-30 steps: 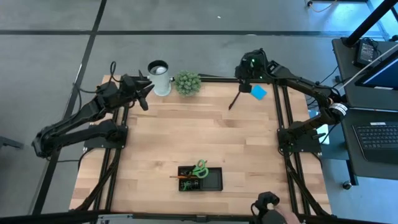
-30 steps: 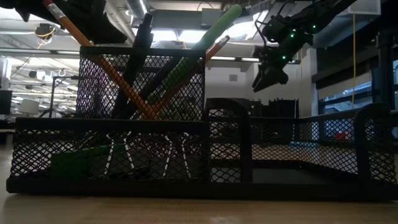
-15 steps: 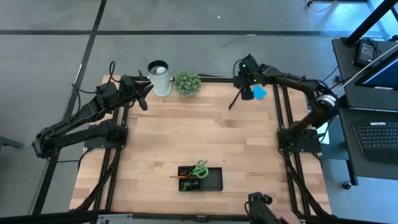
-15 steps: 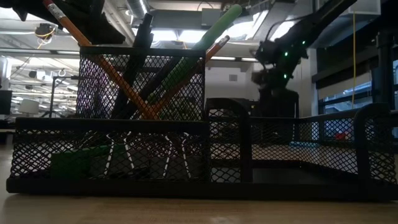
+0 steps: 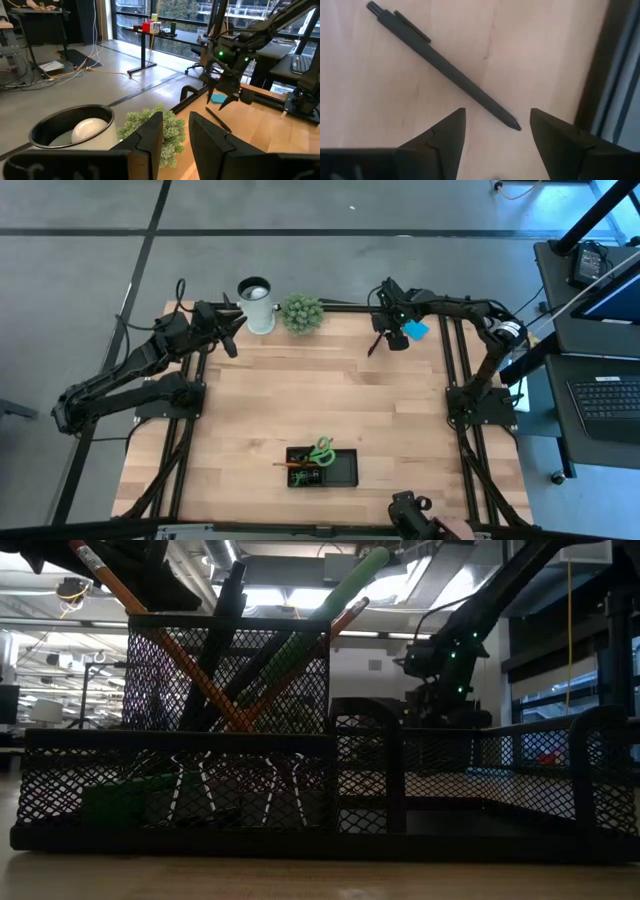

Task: Pick and place office supplies into organizer
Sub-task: Put the black pen into the black desk organizer

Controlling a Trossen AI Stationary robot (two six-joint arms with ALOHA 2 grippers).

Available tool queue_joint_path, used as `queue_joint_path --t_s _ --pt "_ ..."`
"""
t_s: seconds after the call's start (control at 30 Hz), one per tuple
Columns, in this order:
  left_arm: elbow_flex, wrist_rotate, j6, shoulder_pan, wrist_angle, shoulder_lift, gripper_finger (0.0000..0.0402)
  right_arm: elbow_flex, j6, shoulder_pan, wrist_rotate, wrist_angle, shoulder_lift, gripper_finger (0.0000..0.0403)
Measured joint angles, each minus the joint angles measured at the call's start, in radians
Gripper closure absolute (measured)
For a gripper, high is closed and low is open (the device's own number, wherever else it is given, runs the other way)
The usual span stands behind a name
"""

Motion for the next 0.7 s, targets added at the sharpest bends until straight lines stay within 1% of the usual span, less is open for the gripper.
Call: queue_joint_path --t_s 0.37,0.7 --pt "0.0 0.0 0.0 0.0 -0.002 0.0 0.0313 0.003 0.005 -0.012 -0.007 0.032 0.095 0.0181" --pt "0.0 0.0 -0.015 0.0 -0.003 0.0 0.0313 0.004 0.006 -0.024 -0.014 0.023 0.109 0.0181"
